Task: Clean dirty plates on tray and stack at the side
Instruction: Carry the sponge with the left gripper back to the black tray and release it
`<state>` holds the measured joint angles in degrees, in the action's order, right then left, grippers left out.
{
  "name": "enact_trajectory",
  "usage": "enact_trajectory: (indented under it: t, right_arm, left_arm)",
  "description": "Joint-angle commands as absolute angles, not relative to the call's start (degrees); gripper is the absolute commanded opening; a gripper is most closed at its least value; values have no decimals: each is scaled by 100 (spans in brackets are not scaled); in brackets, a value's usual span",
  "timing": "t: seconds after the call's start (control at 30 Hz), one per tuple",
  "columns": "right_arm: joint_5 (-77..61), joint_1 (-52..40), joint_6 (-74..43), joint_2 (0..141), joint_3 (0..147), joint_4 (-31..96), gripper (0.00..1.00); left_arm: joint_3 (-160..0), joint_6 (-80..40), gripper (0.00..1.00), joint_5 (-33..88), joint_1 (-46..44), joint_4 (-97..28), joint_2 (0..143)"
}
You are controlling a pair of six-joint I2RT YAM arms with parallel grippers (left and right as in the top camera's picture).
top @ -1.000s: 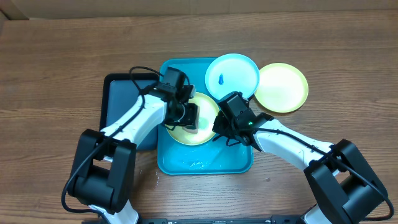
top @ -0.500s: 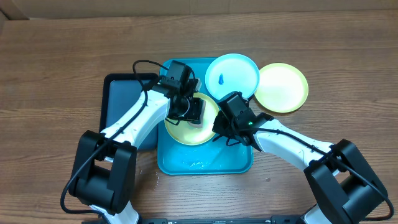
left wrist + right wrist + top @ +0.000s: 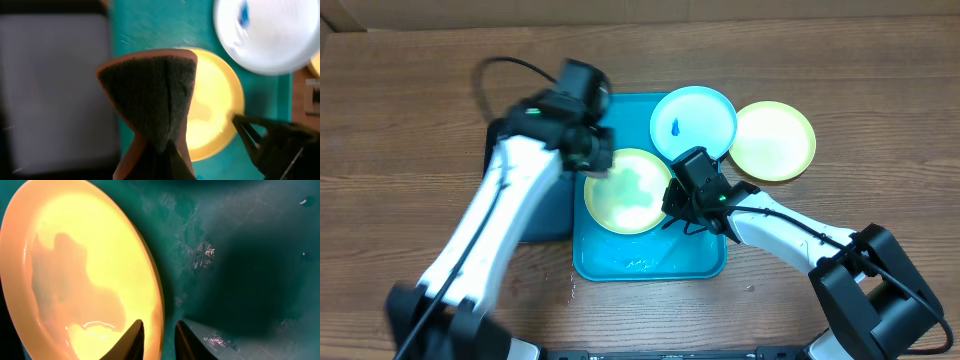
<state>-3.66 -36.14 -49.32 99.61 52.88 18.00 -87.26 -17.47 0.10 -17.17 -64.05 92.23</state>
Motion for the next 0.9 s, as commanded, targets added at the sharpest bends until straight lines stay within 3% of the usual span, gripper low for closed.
enact_trajectory:
  t: [0.0, 0.2, 0.6, 0.73, 0.83, 0.87]
  right_arm:
    - [-366, -3636, -4906, 10007, 5245, 1769, 27]
    - [-368, -3636, -4906, 10007, 5245, 1791, 29]
    - [-349, -3636, -4906, 10007, 5245, 1859, 31]
    - [-349, -3636, -4906, 10007, 5245, 1846, 34]
    - [-349, -3636, -4908, 10007, 5245, 1846, 36]
    - [-349, -3636, -4908, 10007, 5245, 1839, 37]
  left_arm:
    - [-8855, -1887, 4, -720, -1179, -6805, 9019]
    - [-8401, -1809, 4, -768, -296, -7059, 9131]
    - [-6106, -1426, 6, -762, 3, -4491, 9161]
    - [-5839, -1413, 6, -913, 10, -4139, 9161]
    - [-5813, -1415, 9, -961, 10, -4060, 9161]
    - [-5813, -1420, 21, -954, 10, -4036, 9161]
